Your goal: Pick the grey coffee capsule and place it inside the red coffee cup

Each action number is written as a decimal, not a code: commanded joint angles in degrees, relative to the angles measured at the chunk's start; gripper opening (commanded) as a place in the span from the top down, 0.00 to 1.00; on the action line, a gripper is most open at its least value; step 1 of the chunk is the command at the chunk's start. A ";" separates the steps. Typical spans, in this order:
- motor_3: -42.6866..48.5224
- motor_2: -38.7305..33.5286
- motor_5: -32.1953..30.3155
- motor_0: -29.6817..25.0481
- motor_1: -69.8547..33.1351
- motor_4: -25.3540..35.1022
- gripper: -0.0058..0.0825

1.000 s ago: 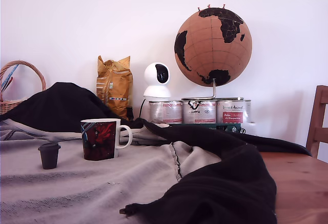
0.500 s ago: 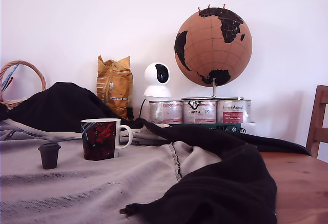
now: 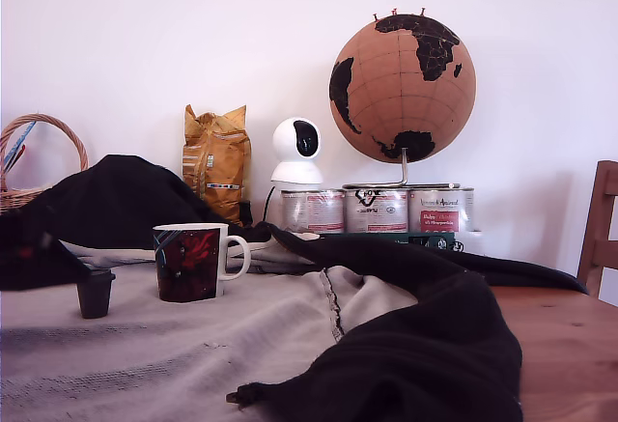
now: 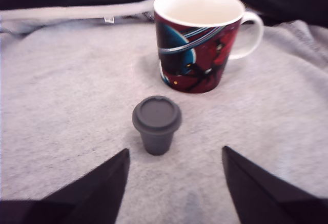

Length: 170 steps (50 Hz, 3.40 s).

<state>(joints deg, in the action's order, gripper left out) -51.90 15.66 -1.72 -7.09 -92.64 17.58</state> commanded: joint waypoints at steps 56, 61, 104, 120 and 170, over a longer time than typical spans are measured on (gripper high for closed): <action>-6.47 18.67 4.28 0.72 -14.97 -1.51 0.77; -6.69 21.81 8.02 0.46 -14.97 -1.09 0.77; 9.99 32.50 5.70 -8.28 -14.97 -0.28 0.29; 10.25 32.50 5.77 -8.46 -13.64 -0.26 0.26; 42.66 28.96 1.57 2.12 21.35 -9.11 0.95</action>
<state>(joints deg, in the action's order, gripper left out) -10.04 47.29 0.58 -5.78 -71.57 8.82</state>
